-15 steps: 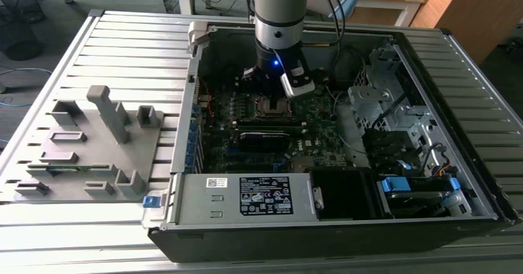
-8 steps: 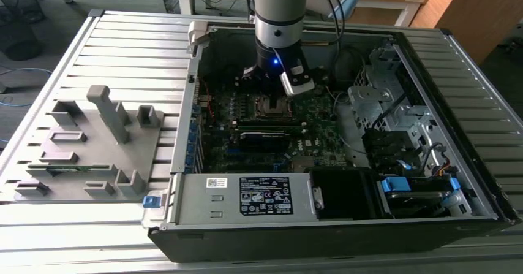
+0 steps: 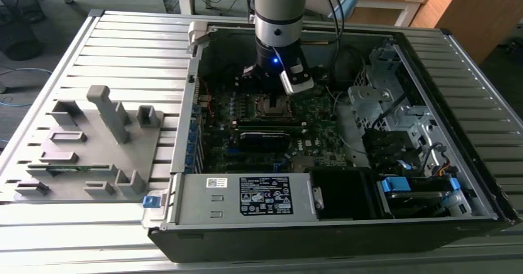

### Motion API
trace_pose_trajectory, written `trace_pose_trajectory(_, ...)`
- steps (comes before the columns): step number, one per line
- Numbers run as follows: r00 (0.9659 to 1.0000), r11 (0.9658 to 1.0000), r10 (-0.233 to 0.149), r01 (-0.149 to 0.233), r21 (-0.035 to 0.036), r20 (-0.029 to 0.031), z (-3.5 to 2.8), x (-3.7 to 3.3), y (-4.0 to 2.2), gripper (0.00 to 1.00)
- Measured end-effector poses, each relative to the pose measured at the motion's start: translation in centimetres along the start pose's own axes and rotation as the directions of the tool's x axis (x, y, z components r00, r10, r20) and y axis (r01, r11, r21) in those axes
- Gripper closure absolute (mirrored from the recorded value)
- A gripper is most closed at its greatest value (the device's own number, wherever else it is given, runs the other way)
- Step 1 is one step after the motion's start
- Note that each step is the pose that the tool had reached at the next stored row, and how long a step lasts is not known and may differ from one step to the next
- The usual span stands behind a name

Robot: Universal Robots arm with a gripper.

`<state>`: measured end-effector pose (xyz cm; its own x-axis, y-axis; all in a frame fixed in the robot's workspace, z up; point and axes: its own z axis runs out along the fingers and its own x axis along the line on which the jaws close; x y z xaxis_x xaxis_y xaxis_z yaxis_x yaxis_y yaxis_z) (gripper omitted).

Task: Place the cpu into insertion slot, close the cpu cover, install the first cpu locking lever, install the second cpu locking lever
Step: 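Install the second cpu locking lever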

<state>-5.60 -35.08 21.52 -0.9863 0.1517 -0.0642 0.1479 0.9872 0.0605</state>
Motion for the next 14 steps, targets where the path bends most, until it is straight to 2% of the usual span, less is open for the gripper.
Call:
trace_pose_trajectory(10, 1.0000, 1.0000, 0.000, 0.000, -0.0002, 0.0001, -0.18, -0.01, 0.03, 0.90)
trace_pose_trajectory(12, 1.0000, 1.0000, 0.000, 0.000, 0.0037, 0.0006, -0.19, -0.01, 0.03, 0.90)
trace_pose_trajectory(14, 1.0000, 1.0000, 0.000, 0.000, 0.0039, 0.0006, -0.19, -0.01, 0.02, 0.90)
